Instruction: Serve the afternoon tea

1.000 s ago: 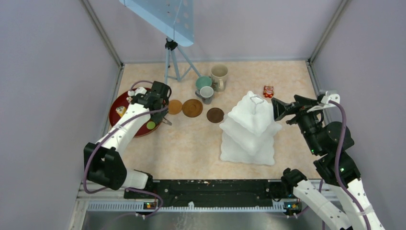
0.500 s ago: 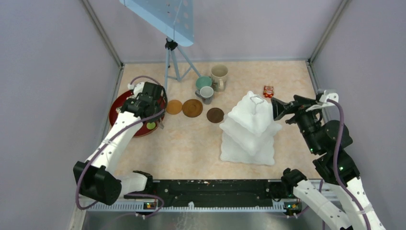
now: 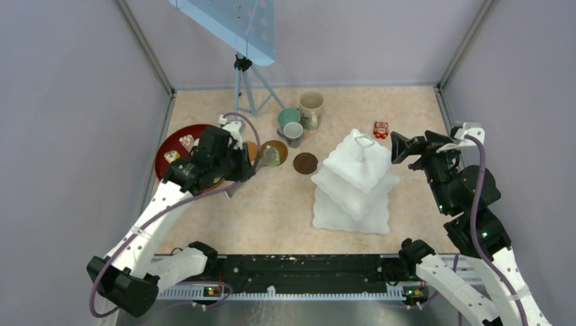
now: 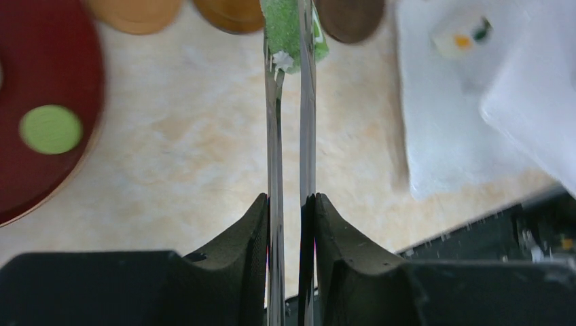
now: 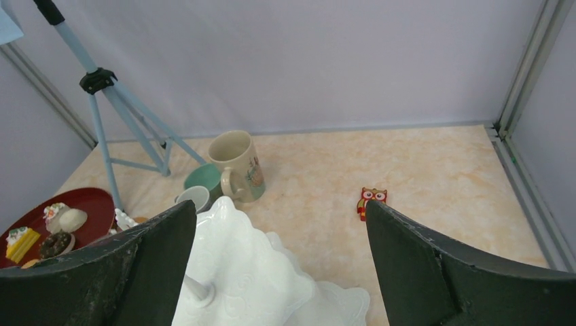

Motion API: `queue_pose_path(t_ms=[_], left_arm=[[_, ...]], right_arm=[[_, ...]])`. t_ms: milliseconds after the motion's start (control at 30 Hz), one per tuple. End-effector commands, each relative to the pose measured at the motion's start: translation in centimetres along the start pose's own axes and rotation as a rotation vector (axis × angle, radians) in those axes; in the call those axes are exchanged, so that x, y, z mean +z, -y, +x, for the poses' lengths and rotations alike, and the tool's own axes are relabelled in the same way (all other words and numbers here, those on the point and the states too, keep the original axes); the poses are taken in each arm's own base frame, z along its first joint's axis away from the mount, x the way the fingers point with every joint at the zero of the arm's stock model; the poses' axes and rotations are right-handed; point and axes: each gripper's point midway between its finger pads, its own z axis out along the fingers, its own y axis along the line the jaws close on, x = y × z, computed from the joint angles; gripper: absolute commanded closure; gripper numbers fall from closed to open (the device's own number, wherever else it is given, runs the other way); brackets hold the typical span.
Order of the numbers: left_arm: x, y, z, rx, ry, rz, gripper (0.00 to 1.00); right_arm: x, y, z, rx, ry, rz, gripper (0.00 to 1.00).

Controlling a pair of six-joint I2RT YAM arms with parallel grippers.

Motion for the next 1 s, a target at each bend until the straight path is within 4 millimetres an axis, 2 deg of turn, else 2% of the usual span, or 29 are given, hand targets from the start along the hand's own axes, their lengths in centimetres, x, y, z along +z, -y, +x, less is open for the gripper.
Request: queue_pose_path(t_ms=[0, 100, 400, 500, 667, 967], left_arm=[[-1.0, 6.7, 2.2, 0.183, 0.053, 0.257, 0.73], [-1.3, 8.8, 4.0, 0.226, 0.068, 0.313, 0.73], [-0.7, 12.3, 8.8, 0.334, -0.002, 0.431, 0.76], [-1.4, 14.4, 10.4, 0.369, -0.002, 0.525, 0.76], [-1.4, 18.6, 13.4, 0.435, -0.026, 0.600, 0.74], [-0.1, 23.1, 14.9, 0.554, 0.095, 0.524, 0.76]], right_arm=[[-0.3, 0.5, -3.1, 0.000, 0.074, 0.038, 0.08], [-0.3, 0.8, -3.3, 0.003, 0.080, 0.052, 0.08], [-0.5, 1.1, -3.2, 0.016, 0.068, 0.072, 0.08], [-0.4, 1.2, -2.6, 0.025, 0.055, 0.078, 0.08], [-0.6, 1.0, -2.5, 0.051, 0.060, 0.071, 0.08], [-0.8, 0.6, -2.8, 0.069, 0.067, 0.047, 0.08]])
